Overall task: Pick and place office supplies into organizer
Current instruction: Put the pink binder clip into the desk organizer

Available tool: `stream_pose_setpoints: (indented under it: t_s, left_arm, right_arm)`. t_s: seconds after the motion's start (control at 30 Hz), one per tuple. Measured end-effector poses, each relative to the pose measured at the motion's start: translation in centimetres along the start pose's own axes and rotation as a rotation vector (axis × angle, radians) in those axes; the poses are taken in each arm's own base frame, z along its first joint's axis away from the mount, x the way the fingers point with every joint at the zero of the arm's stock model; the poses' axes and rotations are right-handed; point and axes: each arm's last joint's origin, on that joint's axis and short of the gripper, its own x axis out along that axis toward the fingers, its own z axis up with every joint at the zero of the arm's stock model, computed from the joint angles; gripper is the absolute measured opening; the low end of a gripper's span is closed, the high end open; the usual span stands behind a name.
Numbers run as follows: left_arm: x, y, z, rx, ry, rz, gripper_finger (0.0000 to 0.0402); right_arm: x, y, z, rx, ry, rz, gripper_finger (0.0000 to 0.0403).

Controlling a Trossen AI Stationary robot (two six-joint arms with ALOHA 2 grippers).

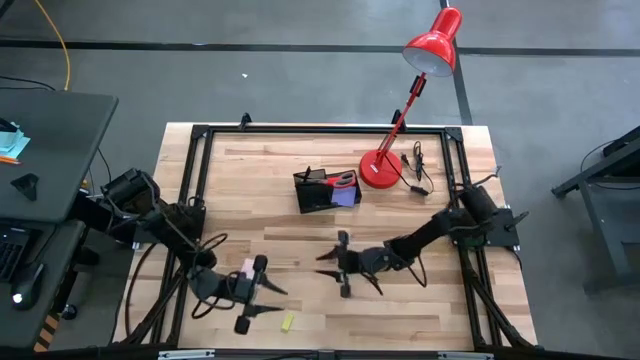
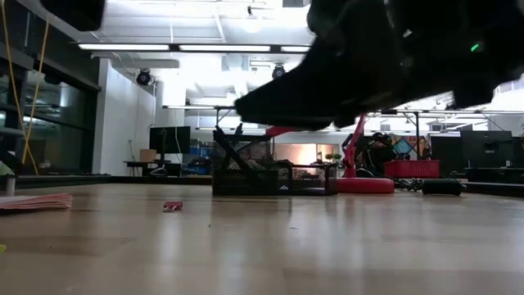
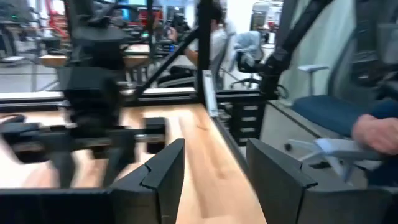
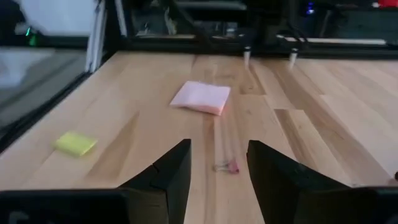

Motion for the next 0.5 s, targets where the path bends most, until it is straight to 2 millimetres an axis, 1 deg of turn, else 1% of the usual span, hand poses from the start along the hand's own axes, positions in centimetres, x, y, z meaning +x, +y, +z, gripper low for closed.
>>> stream_pose_setpoints:
  t_s: [0.07, 0.2, 0.37, 0.43, 0.5]
  left_arm:
    - [-0.3, -0.5, 0.0, 0.000, 0.001, -0.019, 0.0161]
    - [-0.7, -1.1, -0.1, 0.012, 0.001, -0.044, 0.0161]
    - [-0.7, -1.0, -0.1, 0.008, 0.001, -0.038, 0.0161]
    - [-0.7, -1.0, -0.1, 0.008, 0.001, -0.037, 0.0161]
    - [-0.7, -1.0, -0.1, 0.006, 0.001, -0.037, 0.0161]
  right_arm:
    - [0.6, -0.6, -0.4, 0.032, -0.004, -0.007, 0.0148]
    - [3.0, -1.1, -0.6, 0.027, 0.054, -0.010, 0.0153]
    - [7.1, -0.4, -0.3, -0.066, 0.181, -0.080, 0.0149]
    - [8.5, 0.1, 0.0, -0.110, 0.216, -0.115, 0.0146]
    - [9.4, 0.3, 0.1, -0.129, 0.258, -0.167, 0.0143]
